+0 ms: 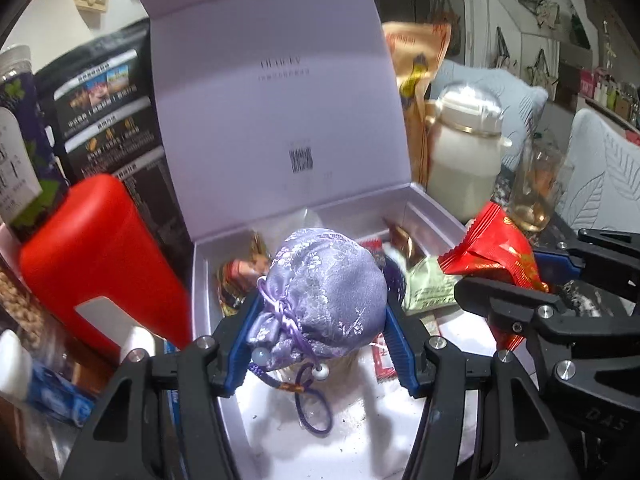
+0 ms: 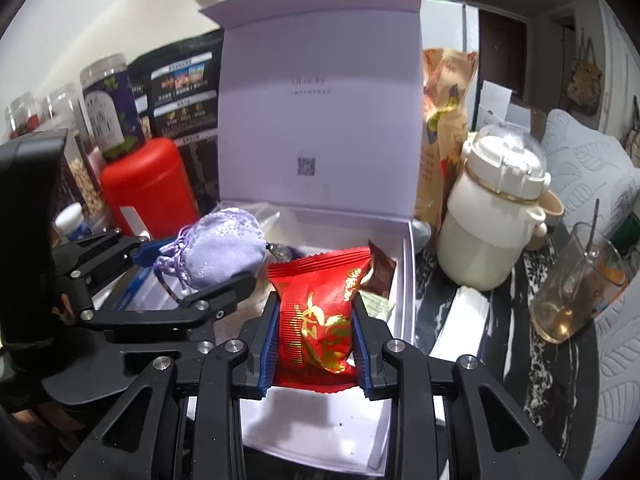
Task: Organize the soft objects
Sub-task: 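Carry the pouch into the box with the left gripper while the right gripper carries the red packet in, then open the right gripper releasing the red packet while the left gripper releases the pouch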
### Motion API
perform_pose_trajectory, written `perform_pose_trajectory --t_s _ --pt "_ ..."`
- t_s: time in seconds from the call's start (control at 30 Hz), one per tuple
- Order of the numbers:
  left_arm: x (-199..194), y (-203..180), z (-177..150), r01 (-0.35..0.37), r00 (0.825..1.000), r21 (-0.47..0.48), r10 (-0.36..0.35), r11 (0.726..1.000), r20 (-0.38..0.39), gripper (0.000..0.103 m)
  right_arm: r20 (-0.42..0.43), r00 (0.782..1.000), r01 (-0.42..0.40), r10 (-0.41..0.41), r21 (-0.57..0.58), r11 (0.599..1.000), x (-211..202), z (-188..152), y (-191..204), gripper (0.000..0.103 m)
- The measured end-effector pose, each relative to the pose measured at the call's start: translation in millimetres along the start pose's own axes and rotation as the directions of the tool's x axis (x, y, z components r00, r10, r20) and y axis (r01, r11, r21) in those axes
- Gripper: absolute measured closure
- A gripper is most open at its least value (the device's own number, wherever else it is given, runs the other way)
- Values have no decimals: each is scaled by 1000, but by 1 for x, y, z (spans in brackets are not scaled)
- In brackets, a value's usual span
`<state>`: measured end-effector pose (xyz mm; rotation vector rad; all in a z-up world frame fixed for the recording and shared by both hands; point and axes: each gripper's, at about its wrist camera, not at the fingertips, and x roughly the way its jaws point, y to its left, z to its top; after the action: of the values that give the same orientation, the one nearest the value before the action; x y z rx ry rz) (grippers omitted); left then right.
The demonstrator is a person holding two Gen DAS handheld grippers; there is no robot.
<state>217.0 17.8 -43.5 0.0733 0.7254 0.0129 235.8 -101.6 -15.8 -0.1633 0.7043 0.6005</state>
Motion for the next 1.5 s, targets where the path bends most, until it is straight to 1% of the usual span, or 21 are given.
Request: perform_pose_trajectory --t_s 0.13,0.23,0.33,0.4,0.47,0.57,0.8,0.83,0.93,1.03,1.1,1.17,1.23,1.33,1.43,1.5 --pt "10 1 -2 35 998 -22 -36 999 -53 46 -53 998 -21 23 39 999 14 -5 -10 72" --pt "19 0 -5 31 994 -17 -33 999 -101 46 -91 996 -21 25 47 999 22 -8 -14 72" --pt "28 1 -9 42 985 -40 -48 998 -163 46 -119 993 -13 19 49 999 29 -12 -16 72" --pt "29 2 -10 48 984 -44 -55 998 -170 46 -140 990 -12 21 63 998 34 -16 -19 72" --pt "32 2 -11 47 979 -43 -55 998 -198 46 -170 985 -17 32 86 996 39 -20 -23 71" --pt "35 3 -11 56 970 -63 -69 996 -233 46 -170 985 -13 26 78 997 40 -22 -22 72" --pt "43 -3 -10 60 957 -56 -73 997 -281 45 -182 983 2 8 55 998 42 -22 -17 71" --pt "43 -3 -9 58 957 -56 -72 997 -282 45 -184 983 3 6 53 999 42 -22 -17 72" --pt "42 -3 -9 45 965 -74 -63 996 -255 45 -181 984 13 -4 46 999 45 -18 -14 69" --pt "38 -4 -10 28 968 -50 -39 998 -248 45 -167 986 33 -25 48 998 44 -15 -14 60" --pt "37 -3 -8 16 970 -46 -26 999 -242 45 -158 987 28 -20 49 998 42 -13 -15 57" --pt "37 -7 -6 -8 973 -35 0 999 -229 45 -149 988 41 -35 39 998 40 -11 -14 49" --pt "37 -13 -4 -33 975 -21 27 999 -220 45 -135 989 66 -61 26 997 37 -9 -13 48" --pt "33 -16 -2 -54 978 -8 52 998 -204 45 -133 989 68 -64 26 997 35 -9 -14 48" --pt "29 -22 -5 -97 978 29 101 995 -181 45 -132 989 74 -69 32 997 33 -8 -14 48" --pt "26 -23 -7 -105 980 38 110 994 -168 45 -134 988 88 -83 25 996 33 -7 -13 48"
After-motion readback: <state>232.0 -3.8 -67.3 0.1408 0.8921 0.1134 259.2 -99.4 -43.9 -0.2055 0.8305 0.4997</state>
